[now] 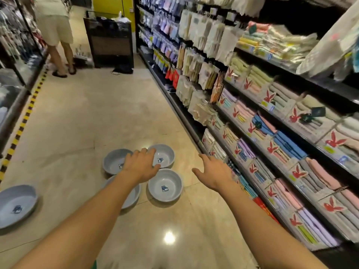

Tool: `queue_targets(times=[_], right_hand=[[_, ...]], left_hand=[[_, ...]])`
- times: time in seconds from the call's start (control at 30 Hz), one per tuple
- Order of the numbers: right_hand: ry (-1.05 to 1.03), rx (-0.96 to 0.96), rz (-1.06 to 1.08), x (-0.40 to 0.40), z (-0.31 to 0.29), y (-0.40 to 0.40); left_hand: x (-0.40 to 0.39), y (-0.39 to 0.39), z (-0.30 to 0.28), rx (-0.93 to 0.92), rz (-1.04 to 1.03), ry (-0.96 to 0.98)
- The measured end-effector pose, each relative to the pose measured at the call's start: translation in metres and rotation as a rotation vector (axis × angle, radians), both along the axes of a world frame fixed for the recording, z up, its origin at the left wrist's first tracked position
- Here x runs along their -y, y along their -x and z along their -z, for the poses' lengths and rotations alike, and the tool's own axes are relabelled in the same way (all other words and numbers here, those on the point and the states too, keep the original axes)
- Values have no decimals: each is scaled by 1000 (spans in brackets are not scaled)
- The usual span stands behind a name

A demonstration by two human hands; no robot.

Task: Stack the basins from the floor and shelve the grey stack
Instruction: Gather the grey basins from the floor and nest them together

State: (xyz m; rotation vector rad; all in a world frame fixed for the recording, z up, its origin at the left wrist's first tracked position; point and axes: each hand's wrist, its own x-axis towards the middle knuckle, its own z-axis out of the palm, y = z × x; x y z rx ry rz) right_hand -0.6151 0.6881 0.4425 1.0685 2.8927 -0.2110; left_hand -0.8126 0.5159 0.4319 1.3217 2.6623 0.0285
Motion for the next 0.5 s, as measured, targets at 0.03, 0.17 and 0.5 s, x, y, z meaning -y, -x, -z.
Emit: queue_targets(times=[0.03,0.17,0.5], right_hand=[[0,-1,-7,-14,1,14],[17,22,-20,-68,11,59],[67,49,-110,-238,110,159]], left_hand=[[-15,13,2,5,-1,-2],[-68,51,17,20,1,26],[-203,136,101,89,-121,86]])
